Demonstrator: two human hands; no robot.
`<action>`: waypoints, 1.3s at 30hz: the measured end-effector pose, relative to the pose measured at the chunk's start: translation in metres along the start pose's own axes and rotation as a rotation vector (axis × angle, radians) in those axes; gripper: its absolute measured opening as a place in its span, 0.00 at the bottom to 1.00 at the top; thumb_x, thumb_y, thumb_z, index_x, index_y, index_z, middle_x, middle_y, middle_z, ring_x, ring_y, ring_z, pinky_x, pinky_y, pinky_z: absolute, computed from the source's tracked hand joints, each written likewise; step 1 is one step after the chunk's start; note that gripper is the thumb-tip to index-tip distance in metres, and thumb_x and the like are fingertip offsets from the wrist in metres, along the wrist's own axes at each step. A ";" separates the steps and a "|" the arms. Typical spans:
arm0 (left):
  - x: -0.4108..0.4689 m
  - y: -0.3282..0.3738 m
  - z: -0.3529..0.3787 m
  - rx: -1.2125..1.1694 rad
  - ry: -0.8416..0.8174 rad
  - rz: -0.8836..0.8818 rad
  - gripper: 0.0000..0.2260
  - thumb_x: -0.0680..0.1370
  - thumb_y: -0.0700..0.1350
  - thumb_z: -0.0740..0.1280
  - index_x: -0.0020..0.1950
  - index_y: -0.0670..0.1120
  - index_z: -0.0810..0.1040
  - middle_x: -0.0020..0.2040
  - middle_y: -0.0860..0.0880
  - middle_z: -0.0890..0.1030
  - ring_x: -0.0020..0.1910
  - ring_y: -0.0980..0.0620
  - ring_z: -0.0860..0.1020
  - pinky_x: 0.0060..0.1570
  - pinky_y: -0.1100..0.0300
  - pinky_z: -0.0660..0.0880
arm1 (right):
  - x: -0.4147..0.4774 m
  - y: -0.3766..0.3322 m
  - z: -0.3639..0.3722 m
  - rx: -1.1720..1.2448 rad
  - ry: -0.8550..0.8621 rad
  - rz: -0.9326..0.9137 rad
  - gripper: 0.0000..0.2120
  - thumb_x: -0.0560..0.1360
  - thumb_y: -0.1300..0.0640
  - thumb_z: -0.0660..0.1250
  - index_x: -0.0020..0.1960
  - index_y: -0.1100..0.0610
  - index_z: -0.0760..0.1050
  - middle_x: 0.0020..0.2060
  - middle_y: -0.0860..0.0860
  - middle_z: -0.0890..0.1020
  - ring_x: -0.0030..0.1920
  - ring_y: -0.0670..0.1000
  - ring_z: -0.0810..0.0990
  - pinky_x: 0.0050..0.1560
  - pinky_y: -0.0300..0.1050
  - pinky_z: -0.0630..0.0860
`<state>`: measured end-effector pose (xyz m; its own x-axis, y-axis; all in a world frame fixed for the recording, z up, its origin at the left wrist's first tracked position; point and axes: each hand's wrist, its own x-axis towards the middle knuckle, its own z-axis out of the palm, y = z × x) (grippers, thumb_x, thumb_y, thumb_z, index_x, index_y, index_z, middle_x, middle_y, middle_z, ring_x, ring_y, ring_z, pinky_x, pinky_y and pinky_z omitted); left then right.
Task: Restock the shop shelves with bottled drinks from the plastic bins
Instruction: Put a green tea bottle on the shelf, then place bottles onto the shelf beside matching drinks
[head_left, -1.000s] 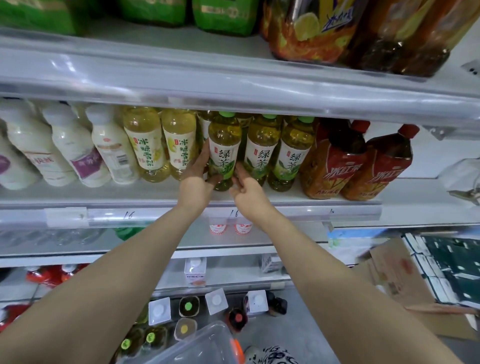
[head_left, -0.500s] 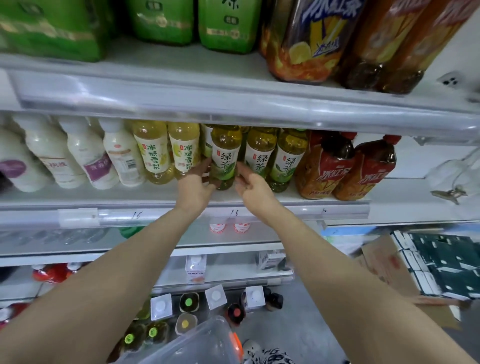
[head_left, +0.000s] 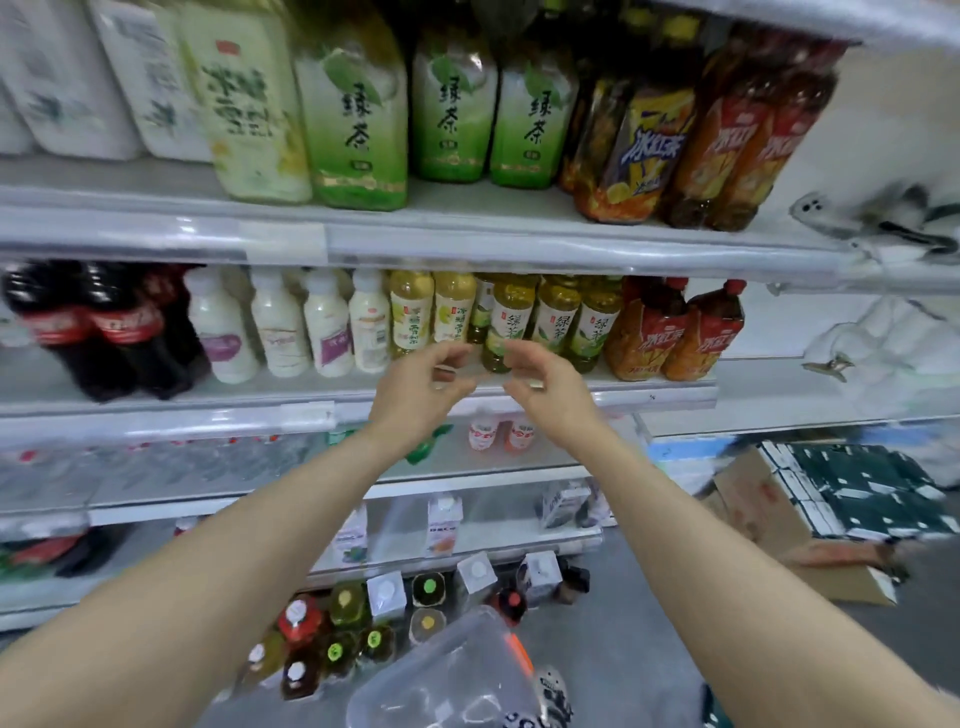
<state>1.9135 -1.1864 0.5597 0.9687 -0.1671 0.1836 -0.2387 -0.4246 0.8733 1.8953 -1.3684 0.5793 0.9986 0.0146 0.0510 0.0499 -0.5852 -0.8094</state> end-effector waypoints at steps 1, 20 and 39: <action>-0.012 0.002 -0.011 0.020 -0.001 0.009 0.18 0.75 0.42 0.74 0.64 0.48 0.79 0.55 0.52 0.82 0.51 0.54 0.81 0.58 0.57 0.77 | -0.008 -0.009 0.006 -0.004 0.007 -0.008 0.21 0.79 0.64 0.66 0.71 0.54 0.73 0.62 0.50 0.80 0.62 0.47 0.77 0.65 0.45 0.73; -0.195 -0.029 -0.163 0.029 0.416 -0.297 0.11 0.74 0.43 0.74 0.53 0.56 0.80 0.45 0.55 0.81 0.46 0.53 0.82 0.50 0.57 0.77 | -0.061 -0.131 0.164 0.066 -0.439 -0.392 0.19 0.76 0.66 0.70 0.65 0.54 0.78 0.57 0.48 0.81 0.59 0.46 0.78 0.60 0.42 0.76; -0.409 -0.164 -0.454 0.203 0.682 -0.546 0.12 0.73 0.43 0.74 0.55 0.51 0.82 0.47 0.53 0.83 0.45 0.54 0.82 0.54 0.54 0.77 | -0.151 -0.314 0.507 0.099 -0.774 -0.526 0.20 0.74 0.66 0.73 0.65 0.57 0.78 0.57 0.51 0.83 0.59 0.49 0.81 0.63 0.45 0.77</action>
<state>1.5876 -0.6450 0.5463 0.7653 0.6417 0.0504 0.3225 -0.4501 0.8327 1.7378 -0.7753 0.5291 0.5797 0.8133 0.0497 0.4636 -0.2791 -0.8409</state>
